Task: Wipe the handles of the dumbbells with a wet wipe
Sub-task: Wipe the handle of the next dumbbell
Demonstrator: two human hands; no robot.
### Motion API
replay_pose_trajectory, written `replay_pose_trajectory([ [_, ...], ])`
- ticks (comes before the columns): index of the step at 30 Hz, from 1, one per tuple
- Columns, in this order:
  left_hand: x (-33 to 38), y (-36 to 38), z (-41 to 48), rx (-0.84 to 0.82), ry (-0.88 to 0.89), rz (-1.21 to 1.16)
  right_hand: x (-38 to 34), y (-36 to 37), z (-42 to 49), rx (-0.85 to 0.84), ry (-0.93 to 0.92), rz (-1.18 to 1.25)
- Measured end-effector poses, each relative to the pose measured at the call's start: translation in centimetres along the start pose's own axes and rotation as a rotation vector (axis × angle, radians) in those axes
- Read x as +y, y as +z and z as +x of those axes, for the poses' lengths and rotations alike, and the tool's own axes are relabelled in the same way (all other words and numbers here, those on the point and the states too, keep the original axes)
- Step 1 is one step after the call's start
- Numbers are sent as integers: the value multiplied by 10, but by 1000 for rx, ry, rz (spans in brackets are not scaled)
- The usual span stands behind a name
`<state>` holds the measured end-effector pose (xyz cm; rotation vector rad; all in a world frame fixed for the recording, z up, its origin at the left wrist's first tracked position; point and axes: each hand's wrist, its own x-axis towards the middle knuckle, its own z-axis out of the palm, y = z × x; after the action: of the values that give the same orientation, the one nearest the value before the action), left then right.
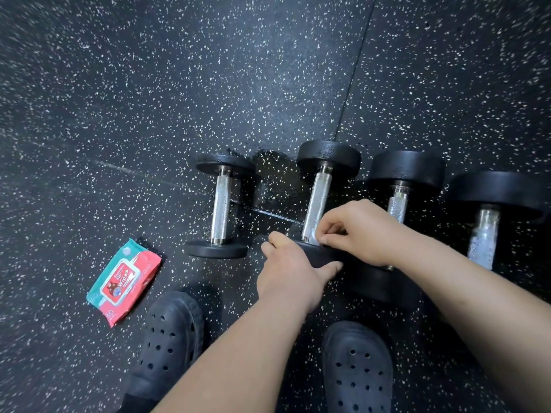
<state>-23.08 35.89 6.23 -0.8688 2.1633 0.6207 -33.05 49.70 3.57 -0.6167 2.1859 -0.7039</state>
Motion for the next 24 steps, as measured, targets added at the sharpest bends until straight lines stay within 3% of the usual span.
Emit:
replay_pose_trajectory([
  [4,0,0,0,-5,-3,-3,1,9,2,72,208,240],
  [11,0,0,0,-8,-2,-6,1,22,7,113,400,387],
  [24,1,1,-1,-2,1,-31,9,38,27,-54,427,847],
])
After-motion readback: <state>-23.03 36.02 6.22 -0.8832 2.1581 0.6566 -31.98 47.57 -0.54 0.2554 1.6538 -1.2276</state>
